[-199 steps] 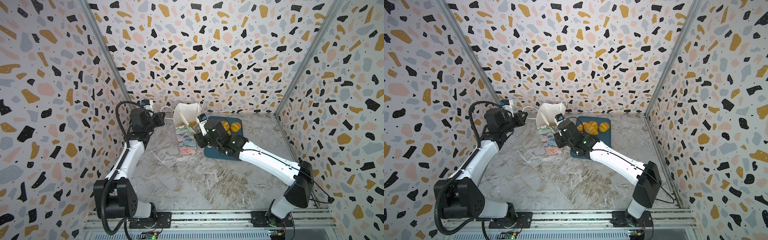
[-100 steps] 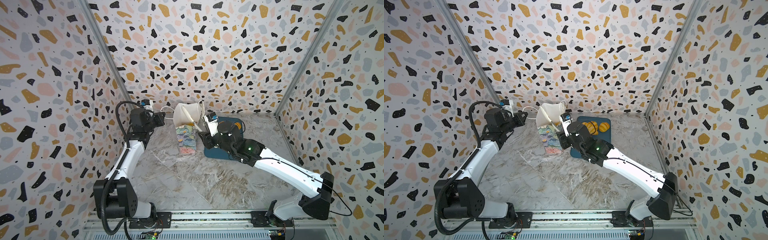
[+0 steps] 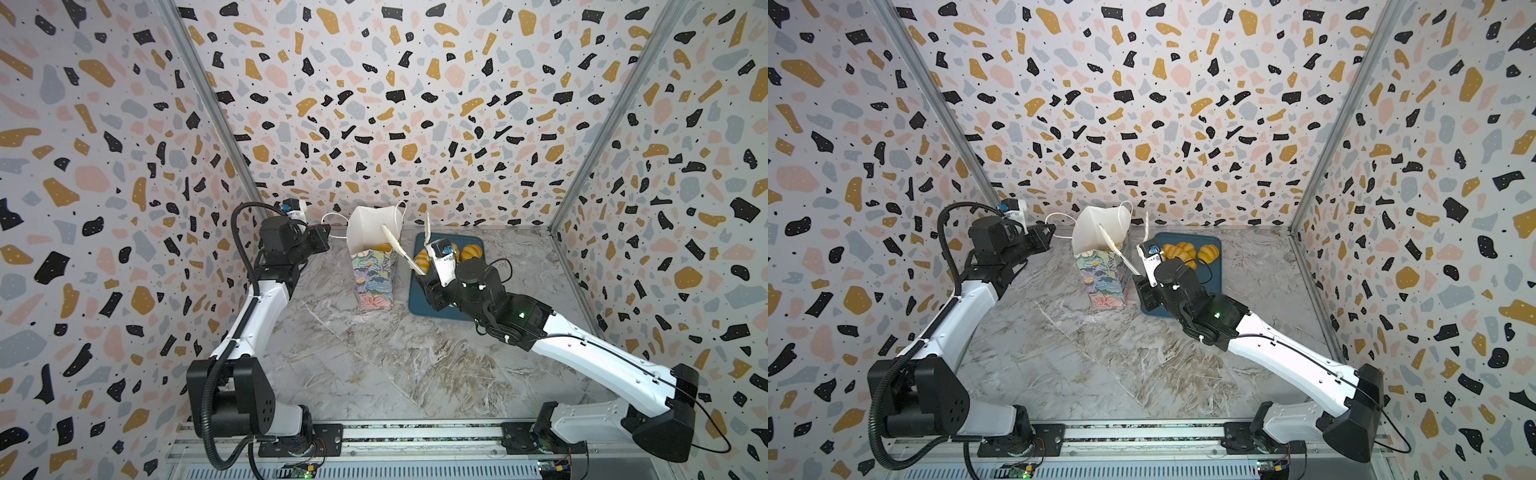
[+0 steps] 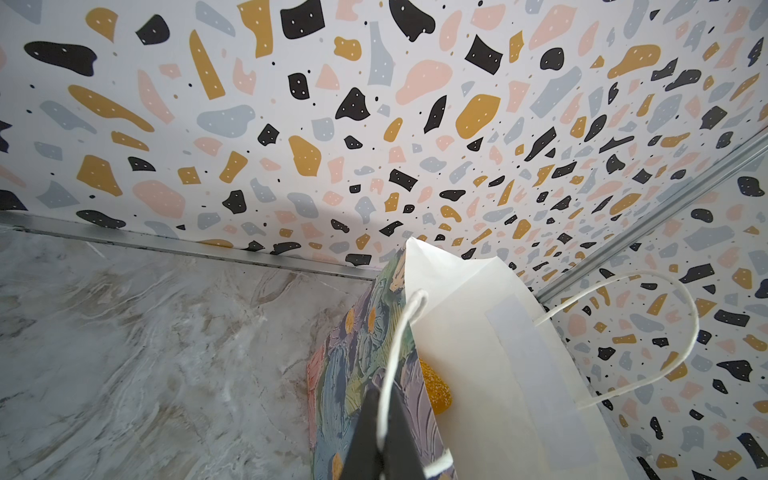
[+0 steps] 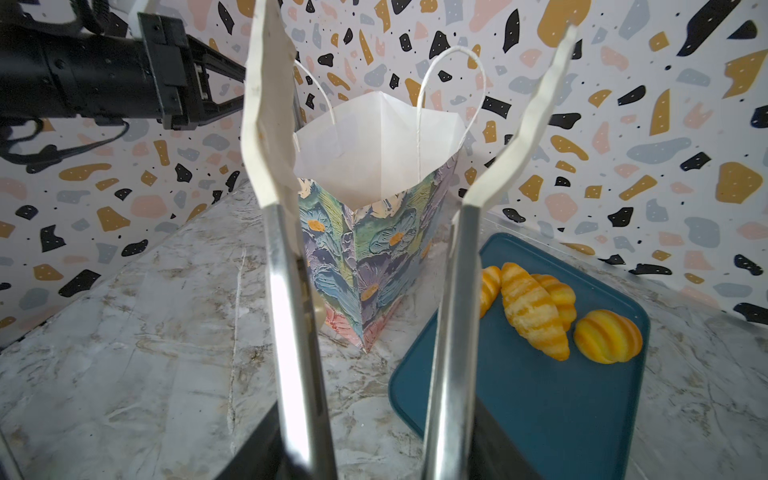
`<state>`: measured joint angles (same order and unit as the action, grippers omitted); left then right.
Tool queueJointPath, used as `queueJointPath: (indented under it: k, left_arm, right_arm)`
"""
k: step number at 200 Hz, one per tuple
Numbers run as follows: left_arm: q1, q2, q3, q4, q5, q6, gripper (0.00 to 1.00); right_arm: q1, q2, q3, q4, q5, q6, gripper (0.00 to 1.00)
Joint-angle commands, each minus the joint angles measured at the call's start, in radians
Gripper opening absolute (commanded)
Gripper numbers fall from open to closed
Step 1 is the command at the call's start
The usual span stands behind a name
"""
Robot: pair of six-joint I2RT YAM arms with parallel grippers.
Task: Place the fake bread into the paper bag
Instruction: 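Move the open tongs with the right gripper back over the teal tray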
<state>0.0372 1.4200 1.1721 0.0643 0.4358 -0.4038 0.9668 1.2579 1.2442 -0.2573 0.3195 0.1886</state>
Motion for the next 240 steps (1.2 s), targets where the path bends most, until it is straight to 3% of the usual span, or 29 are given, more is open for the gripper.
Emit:
queueJointPath:
  k: [1,53,112,240]
  left_arm:
    - [-0.005,0.004,0.003,0.008,0.004,0.013,0.0]
    - [-0.005,0.007,0.002,0.008,0.003,0.012,0.0]
    - [-0.005,0.009,0.003,0.008,0.004,0.013,0.0]
    - [-0.005,0.001,0.006,0.003,-0.001,0.014,0.0]
  right_arm:
    - [-0.002,-0.056,-0.021,0.042,0.063,-0.043,0.55]
    - [-0.028,-0.127,-0.139,0.101,0.071,-0.079,0.55]
    - [-0.126,-0.173,-0.232,0.107,0.015,-0.068,0.55]
    - [-0.324,-0.157,-0.397,0.126,-0.103,-0.071,0.55]
